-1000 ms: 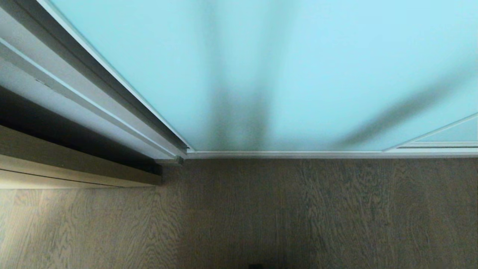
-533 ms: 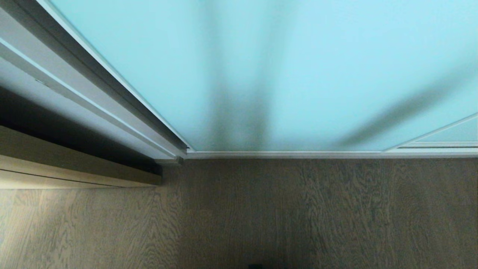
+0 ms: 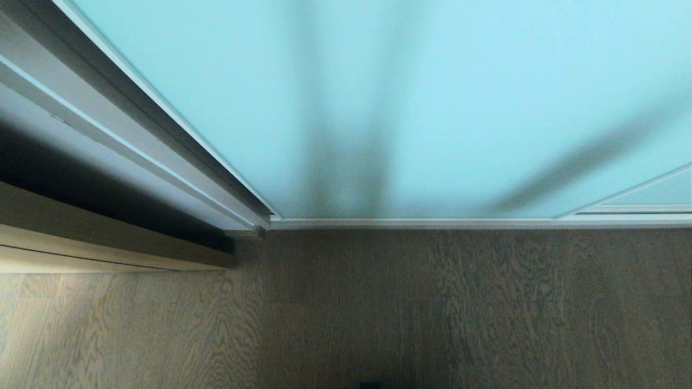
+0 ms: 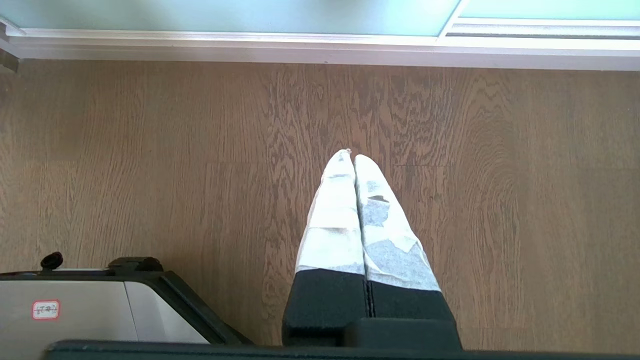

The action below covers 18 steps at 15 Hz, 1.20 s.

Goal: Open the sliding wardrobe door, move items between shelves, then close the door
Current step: Open the door

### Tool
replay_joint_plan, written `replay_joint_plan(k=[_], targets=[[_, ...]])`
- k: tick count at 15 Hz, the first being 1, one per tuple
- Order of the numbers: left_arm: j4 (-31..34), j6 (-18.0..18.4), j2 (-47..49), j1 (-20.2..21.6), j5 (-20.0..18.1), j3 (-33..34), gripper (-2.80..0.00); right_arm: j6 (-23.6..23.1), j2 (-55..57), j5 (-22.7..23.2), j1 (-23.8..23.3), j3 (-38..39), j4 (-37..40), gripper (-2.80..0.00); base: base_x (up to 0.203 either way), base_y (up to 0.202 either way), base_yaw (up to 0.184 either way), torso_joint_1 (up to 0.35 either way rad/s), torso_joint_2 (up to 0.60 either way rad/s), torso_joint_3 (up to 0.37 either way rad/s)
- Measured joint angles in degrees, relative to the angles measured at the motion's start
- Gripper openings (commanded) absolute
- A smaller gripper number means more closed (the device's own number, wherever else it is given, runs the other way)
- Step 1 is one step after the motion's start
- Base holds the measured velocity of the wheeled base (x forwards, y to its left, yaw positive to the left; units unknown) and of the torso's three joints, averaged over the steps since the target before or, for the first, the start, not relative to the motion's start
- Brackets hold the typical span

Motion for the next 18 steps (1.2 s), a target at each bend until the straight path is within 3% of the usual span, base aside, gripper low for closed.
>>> replay_joint_plan(k=[6,18], targets=[[-3.5,-0.3,7.1,-1.0,-0.1,0.0,-2.80,0.0,0.0,0.0,0.0,0.0,0.0,-2.80,0.000,0.000,0.000,0.000,0.00,0.000],[-3.4,0.7,15.4,-8.9,0.6,-5.1,-2.80,0.0,0.0,0.0,0.0,0.0,0.0,-2.80,0.000,0.000,0.000,0.000,0.00,0.000]])
